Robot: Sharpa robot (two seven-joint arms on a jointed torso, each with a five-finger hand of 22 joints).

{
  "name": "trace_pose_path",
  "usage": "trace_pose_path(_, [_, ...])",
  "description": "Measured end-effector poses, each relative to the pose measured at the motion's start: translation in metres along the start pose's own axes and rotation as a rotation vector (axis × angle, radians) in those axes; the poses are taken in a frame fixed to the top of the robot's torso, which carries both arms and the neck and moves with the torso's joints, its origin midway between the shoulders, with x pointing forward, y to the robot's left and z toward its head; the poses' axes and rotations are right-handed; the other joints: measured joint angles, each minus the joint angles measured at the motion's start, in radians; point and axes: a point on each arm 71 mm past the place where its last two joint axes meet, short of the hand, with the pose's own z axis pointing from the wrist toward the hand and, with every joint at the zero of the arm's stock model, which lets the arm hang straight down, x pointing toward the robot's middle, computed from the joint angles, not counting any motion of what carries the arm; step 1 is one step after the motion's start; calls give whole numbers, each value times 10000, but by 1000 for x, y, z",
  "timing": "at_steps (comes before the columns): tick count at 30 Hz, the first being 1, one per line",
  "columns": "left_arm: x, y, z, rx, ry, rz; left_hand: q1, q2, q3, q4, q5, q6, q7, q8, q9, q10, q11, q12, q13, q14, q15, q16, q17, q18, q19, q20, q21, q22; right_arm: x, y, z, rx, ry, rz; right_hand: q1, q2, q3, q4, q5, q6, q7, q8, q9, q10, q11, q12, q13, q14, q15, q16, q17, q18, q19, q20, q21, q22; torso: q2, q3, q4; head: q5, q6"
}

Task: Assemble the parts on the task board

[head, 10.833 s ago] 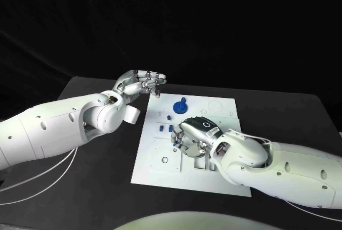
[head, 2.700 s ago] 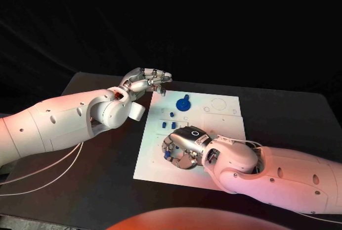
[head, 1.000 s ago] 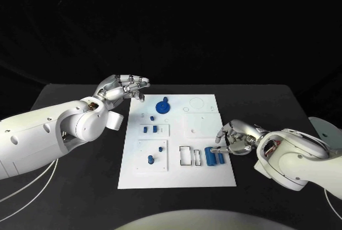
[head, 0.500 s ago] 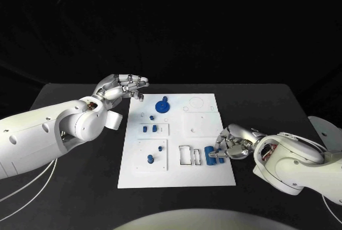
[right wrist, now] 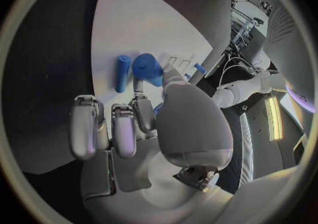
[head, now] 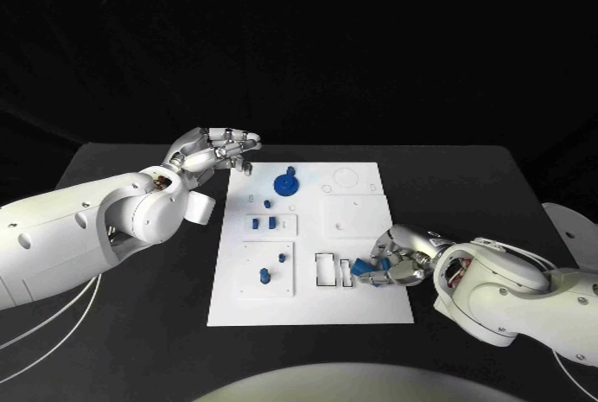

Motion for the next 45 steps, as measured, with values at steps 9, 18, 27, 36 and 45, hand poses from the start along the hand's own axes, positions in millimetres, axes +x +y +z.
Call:
trace_pose_path(9, [0,0,-1,-9,-1,-1,0,0,0,0,0,0,0,0,0,0,0,0,0,0,0,0,1,0,0,0,0,0,2,1,4,7,-22,-79,42,42,20,-20,470,108,-25,84,78,140,-83,295,250,-28,-28,50,-1,1,0,-73,117,-1,-1,-10,3,31,-34])
trace_pose_path(18, [-1,0,-1,-14,-7,1,0,0,-29,29,0,0,0,38,0,-36,-37,-1,0,0,0,0,1,0,0,0,0,-15,4,3,5,-44,-114,-4,485,209,499,-38,1231,333,-126,72,85,367,-171,661,259,-34,-115,156,-2,-154,1,-145,394,-2,-14,-14,1,41,-48])
trace_pose_path(27, [-1,0,-1,-16,-8,1,0,0,-29,29,0,0,0,37,1,-36,-37,-1,0,0,0,0,1,0,0,0,0,-15,4,5,-2,-48,-281,355,595,174,998,-5,1734,442,-16,37,56,437,-241,958,258,0,-215,251,-3,-154,1,-216,728,-3,-21,-13,-14,35,-55])
trace_pose_path(36, [1,0,0,-13,10,-5,0,0,-29,29,0,0,0,37,1,-36,-37,-2,1,0,0,0,-7,1,0,0,0,-23,-8,16,-3,-214,-590,873,343,425,1137,25,1877,437,-10,38,51,437,-240,1033,257,-10,-225,275,-3,-155,0,-286,819,-4,-27,-12,-4,6,-30])
trace_pose_path(45, [1,0,0,-15,16,-6,0,-1,-29,29,0,0,0,36,-8,-36,-36,39,1,0,0,0,-7,0,0,0,-39,-23,-1,33,4,-372,-129,1363,220,548,1168,55,1930,472,28,38,43,436,-240,1032,256,-35,-249,291,-4,-155,0,-286,844,-5,-13,-12,-5,94,-57])
